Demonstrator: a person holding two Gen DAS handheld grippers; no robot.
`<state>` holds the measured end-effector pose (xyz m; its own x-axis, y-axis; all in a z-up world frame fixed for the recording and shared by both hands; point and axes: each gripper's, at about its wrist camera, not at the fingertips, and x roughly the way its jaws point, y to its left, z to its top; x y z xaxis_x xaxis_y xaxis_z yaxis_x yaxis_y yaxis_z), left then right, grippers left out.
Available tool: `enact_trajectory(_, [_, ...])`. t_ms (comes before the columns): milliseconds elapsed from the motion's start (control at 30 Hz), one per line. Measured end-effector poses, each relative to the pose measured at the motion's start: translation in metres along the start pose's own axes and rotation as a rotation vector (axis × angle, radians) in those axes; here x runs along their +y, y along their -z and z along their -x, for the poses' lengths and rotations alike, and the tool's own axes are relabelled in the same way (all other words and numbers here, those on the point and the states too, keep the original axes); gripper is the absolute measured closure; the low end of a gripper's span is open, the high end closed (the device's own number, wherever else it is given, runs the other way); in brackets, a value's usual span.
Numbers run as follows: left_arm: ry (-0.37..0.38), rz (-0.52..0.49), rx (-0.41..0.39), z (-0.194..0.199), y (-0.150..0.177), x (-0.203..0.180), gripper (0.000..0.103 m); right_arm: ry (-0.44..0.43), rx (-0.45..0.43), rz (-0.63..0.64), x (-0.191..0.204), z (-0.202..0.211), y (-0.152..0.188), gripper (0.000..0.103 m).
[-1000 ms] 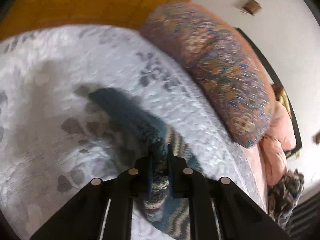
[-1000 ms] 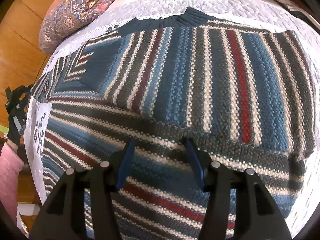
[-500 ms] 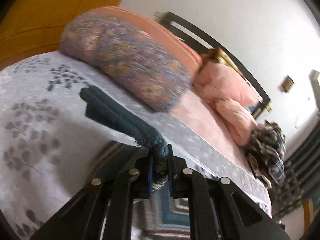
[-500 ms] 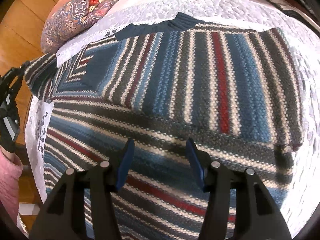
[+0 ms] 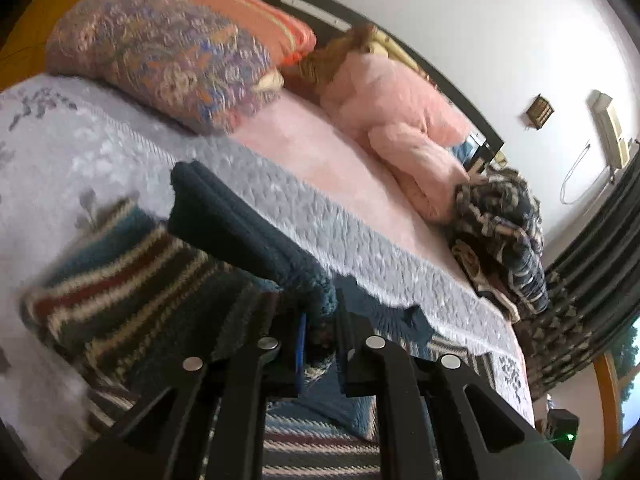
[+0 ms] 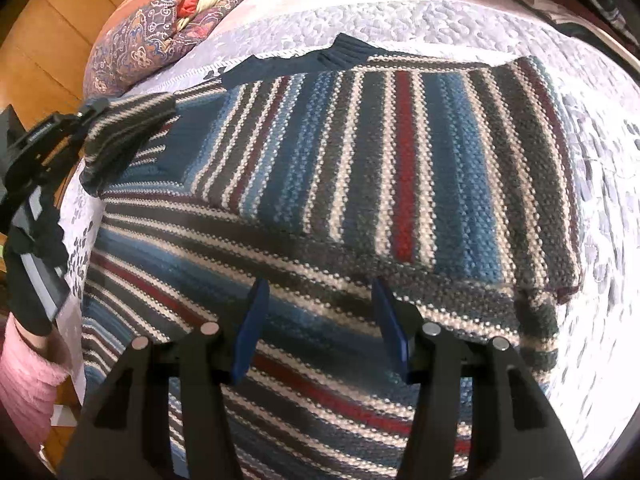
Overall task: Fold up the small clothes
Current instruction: 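Fold the sleeve across the sweater body with the left tool, then open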
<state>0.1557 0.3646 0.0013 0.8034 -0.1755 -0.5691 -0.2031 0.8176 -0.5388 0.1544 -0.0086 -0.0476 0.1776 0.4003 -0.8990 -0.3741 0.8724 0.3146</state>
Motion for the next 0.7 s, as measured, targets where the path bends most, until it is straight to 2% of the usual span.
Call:
enact_trajectory(133, [-0.016,-0.006,0.030,-0.012,0.019,-0.005,0.091,0.000,0.005,-0.001,-0.004,-0.001,0.003,0.050])
enact_trajectory(233, [-0.014,0.007,0.087,-0.022,0.034,0.000,0.091,0.007,0.015,0.002,-0.004,-0.001,0.005,0.050])
enact_trajectory(333, [-0.019,0.027,0.149,-0.031,0.052,0.008,0.085,0.025,0.025,0.009,-0.002,-0.001,0.003,0.050])
enact_trajectory(367, [-0.010,0.034,0.163,-0.033,0.057,0.011,0.080,0.031,0.029,0.011,-0.002,-0.001,0.002,0.050])
enact_trajectory(433, [0.000,0.040,0.190,-0.036,0.064,0.016,0.078,0.042,0.039,0.014,0.002,-0.003,-0.003,0.050])
enact_trajectory(533, [0.014,0.047,0.202,-0.029,0.068,0.021,0.074,0.044,0.054,0.009,0.010,-0.007,-0.012,0.050])
enact_trajectory(600, [0.016,0.064,0.219,-0.019,0.066,0.026,0.063,0.031,0.058,0.004,0.019,-0.010,-0.019,0.050])
enact_trajectory(700, [0.009,0.126,0.272,-0.005,0.055,0.035,0.063,0.003,0.061,-0.001,0.039,-0.014,-0.035,0.050])
